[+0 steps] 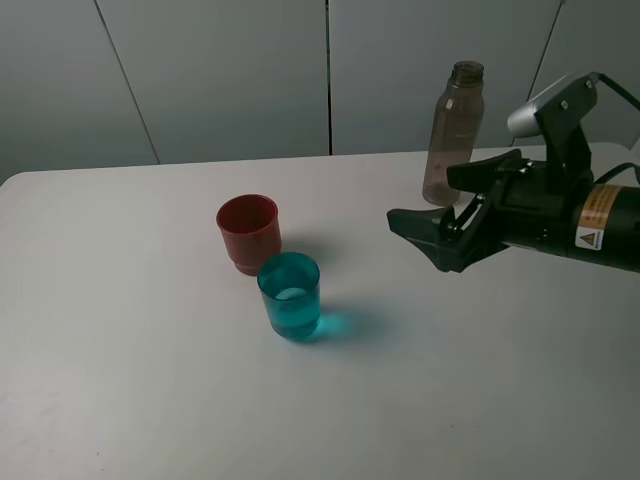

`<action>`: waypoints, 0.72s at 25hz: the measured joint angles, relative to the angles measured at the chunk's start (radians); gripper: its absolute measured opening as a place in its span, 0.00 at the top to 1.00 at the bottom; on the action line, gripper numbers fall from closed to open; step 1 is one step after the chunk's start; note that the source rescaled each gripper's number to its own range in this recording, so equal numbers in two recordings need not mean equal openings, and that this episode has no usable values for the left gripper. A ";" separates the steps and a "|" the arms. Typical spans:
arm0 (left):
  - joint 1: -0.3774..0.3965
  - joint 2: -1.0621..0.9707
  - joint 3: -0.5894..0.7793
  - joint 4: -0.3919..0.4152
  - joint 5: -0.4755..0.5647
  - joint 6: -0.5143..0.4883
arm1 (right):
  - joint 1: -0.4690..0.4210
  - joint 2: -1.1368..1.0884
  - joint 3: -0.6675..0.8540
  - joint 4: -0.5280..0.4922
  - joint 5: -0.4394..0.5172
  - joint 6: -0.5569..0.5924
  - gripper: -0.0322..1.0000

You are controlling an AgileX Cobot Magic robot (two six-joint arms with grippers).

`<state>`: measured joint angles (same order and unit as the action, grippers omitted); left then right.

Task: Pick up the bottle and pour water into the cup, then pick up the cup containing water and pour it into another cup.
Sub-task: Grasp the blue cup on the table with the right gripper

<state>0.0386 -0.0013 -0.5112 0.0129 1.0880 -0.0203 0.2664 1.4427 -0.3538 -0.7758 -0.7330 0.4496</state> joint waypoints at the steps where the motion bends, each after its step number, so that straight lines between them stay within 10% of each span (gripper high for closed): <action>1: 0.000 0.000 0.000 0.000 0.000 0.000 | 0.000 0.000 0.000 -0.016 -0.004 -0.002 0.00; 18: 0.000 0.000 0.000 0.000 0.000 0.000 | 0.197 0.233 0.006 0.001 -0.078 -0.058 0.00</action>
<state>0.0386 -0.0013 -0.5112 0.0129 1.0880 -0.0203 0.4639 1.6755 -0.3479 -0.7752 -0.8109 0.3917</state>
